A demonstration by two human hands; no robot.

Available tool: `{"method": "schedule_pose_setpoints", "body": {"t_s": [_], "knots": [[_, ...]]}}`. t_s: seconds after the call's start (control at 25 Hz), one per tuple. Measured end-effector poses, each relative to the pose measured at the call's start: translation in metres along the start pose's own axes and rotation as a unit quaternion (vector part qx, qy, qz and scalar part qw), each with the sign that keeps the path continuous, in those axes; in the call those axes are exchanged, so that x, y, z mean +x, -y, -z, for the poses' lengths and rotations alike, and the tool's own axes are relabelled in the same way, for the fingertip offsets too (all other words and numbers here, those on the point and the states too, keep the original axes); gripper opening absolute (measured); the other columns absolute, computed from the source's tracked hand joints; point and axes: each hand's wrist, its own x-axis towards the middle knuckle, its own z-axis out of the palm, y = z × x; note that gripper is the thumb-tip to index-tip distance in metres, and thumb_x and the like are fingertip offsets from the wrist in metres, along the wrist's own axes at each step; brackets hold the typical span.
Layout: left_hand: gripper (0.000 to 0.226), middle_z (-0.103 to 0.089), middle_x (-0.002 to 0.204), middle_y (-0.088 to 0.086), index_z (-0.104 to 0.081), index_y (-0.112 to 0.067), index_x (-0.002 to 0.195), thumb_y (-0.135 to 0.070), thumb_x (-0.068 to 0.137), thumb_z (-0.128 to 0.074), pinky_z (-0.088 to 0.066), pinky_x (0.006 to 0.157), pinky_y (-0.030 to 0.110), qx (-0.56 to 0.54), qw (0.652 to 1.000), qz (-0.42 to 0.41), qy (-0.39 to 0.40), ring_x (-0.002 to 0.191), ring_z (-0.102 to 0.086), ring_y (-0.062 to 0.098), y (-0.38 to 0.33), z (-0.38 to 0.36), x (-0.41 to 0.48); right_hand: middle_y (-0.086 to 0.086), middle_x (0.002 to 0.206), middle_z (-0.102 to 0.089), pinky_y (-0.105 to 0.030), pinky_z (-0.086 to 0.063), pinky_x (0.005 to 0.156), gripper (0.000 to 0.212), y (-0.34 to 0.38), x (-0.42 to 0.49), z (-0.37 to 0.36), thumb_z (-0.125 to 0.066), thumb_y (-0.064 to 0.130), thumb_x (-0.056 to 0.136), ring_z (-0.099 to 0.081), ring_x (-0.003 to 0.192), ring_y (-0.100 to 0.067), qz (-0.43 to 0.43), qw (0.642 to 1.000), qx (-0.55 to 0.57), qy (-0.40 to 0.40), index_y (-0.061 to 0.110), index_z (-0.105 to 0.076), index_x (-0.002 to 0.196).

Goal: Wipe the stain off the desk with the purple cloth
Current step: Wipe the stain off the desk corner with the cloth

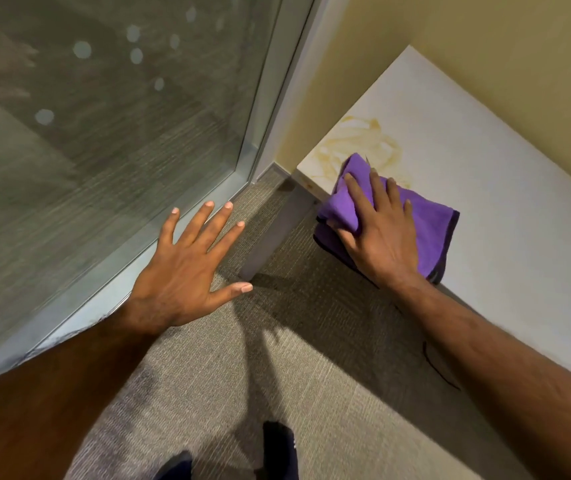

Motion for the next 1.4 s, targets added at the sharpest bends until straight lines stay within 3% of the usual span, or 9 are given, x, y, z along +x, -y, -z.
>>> {"method": "schedule_pose_setpoints", "body": {"t_s": [0.16,0.4,0.64,0.88,0.96,1.08,1.16,1.32,1.4], "knots": [[0.093,-0.006,0.166,0.009,-0.014,-0.021,0.156,-0.081,0.086,-0.019,-0.008,0.119,0.064,0.002,1.000,-0.003,-0.003,0.153,-0.002,0.028,0.001,0.005,0.001,-0.005,0.164,-0.023,-0.064,-0.027,0.113,0.063,-0.034,-0.021,0.009,-0.046,0.052,0.096,-0.018,0.151,-0.030,0.079,0.994,0.069,-0.006,0.038,-0.024,0.154],[0.093,-0.002,0.167,0.009,-0.010,-0.021,0.157,-0.081,0.086,-0.020,-0.012,0.118,0.064,0.012,1.000,-0.008,-0.013,0.154,-0.002,0.027,0.002,0.010,0.016,-0.002,0.166,-0.014,-0.073,-0.007,0.113,0.073,-0.007,0.036,0.014,-0.020,0.075,0.092,-0.009,0.152,-0.031,-0.150,0.978,0.140,0.030,0.034,-0.028,0.152],[0.093,-0.002,0.167,0.009,-0.012,-0.020,0.156,-0.080,0.086,-0.020,-0.012,0.119,0.063,0.012,1.000,-0.015,-0.008,0.154,-0.002,0.027,-0.006,0.012,0.037,0.003,0.166,-0.012,-0.064,-0.013,0.119,0.059,-0.029,0.004,0.019,-0.031,0.063,0.098,-0.007,0.153,-0.024,0.111,0.988,0.101,0.037,0.045,-0.018,0.153],[0.092,-0.001,0.167,0.007,-0.012,-0.020,0.156,-0.079,0.087,-0.022,-0.011,0.119,0.062,0.014,1.000,-0.020,-0.017,0.154,-0.002,0.026,-0.003,0.016,0.054,-0.003,0.156,-0.040,-0.066,-0.010,0.117,0.064,-0.026,0.035,0.011,-0.030,0.062,0.099,-0.030,0.145,-0.029,-0.205,0.953,0.221,-0.043,0.023,-0.038,0.149],[0.092,0.000,0.167,0.007,-0.012,-0.020,0.157,-0.079,0.086,-0.023,-0.012,0.119,0.062,0.004,1.000,-0.008,-0.019,0.154,-0.003,0.026,0.000,0.015,0.058,-0.002,0.160,-0.031,-0.068,-0.004,0.117,0.067,-0.019,0.053,0.015,-0.029,0.065,0.098,-0.022,0.149,-0.029,-0.179,0.963,0.202,-0.003,0.025,-0.034,0.151],[0.092,0.003,0.167,0.006,-0.007,-0.021,0.157,-0.078,0.086,-0.023,-0.013,0.119,0.061,-0.016,1.000,0.011,-0.019,0.154,-0.003,0.025,0.002,0.016,0.064,0.010,0.165,-0.014,-0.064,0.002,0.119,0.067,-0.036,0.041,0.018,-0.026,0.071,0.095,-0.004,0.153,-0.019,-0.009,0.979,0.196,0.061,0.037,-0.028,0.152],[0.092,0.003,0.167,0.006,-0.006,-0.021,0.157,-0.078,0.087,-0.023,-0.013,0.119,0.061,-0.020,1.000,0.014,-0.013,0.154,-0.003,0.025,0.004,0.021,0.072,0.012,0.164,-0.018,-0.063,-0.004,0.120,0.060,-0.059,0.019,0.017,-0.026,0.067,0.097,-0.009,0.152,-0.016,0.021,0.978,0.203,0.047,0.042,-0.026,0.152],[0.091,0.002,0.167,0.006,-0.009,-0.019,0.157,-0.076,0.088,-0.022,-0.013,0.119,0.060,-0.008,1.000,0.008,-0.008,0.154,-0.003,0.024,0.010,0.032,0.083,0.003,0.166,-0.016,-0.067,-0.006,0.117,0.057,-0.069,0.041,0.008,-0.028,0.058,0.100,-0.011,0.152,-0.028,-0.189,0.966,0.174,0.017,0.032,-0.032,0.151],[0.089,0.000,0.167,0.005,-0.010,-0.019,0.157,-0.075,0.088,-0.022,-0.013,0.119,0.060,-0.014,1.000,0.011,-0.008,0.154,-0.003,0.023,0.014,0.034,0.084,-0.002,0.166,-0.014,-0.070,-0.006,0.116,0.063,-0.054,0.074,0.011,-0.030,0.063,0.098,-0.008,0.152,-0.032,-0.204,0.964,0.164,0.049,0.028,-0.035,0.151]]}}
